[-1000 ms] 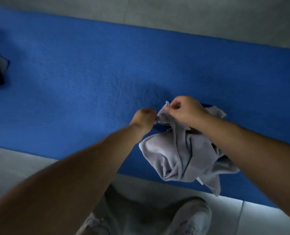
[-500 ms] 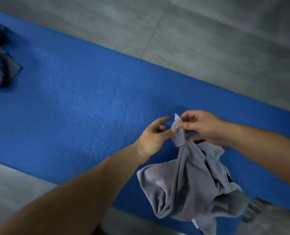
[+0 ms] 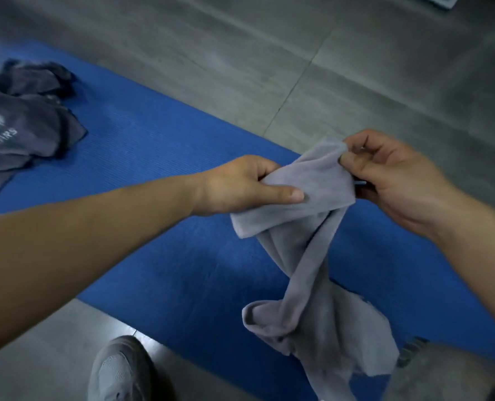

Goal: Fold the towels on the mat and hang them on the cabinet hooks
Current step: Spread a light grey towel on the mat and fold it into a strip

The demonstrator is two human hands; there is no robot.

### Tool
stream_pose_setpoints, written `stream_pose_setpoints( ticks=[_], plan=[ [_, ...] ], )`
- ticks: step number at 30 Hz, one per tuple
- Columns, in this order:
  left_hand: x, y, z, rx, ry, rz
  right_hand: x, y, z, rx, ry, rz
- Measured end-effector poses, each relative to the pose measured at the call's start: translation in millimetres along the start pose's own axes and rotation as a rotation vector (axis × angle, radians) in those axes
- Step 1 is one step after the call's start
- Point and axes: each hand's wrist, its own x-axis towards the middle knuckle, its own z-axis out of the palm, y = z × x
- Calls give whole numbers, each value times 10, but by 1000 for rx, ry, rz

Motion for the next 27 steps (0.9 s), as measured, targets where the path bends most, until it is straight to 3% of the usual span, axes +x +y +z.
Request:
stream_pose_setpoints(
  ticks=[3,6,11,16,22,27],
  plan=[
    [-149,-114,-168,61,-44,-43,45,-10,85,-5,151,-40],
    [-305,-396,-198,108,-57,-71,115,-30,167,-179,288,-123],
    [-497,-887,56,-78,65,-79,248,-277,405,-387,265,-313],
    [-605,-1099,61,-154,419,-73,491,-318,479,-753,348,-406],
    [-853,-1569,-87,-90,104,-275,824,-161,603,-779,402,-411],
    [-1053,-1929,-159,-410,206,-280,1109,-193,694,-632,439,-421]
  ],
)
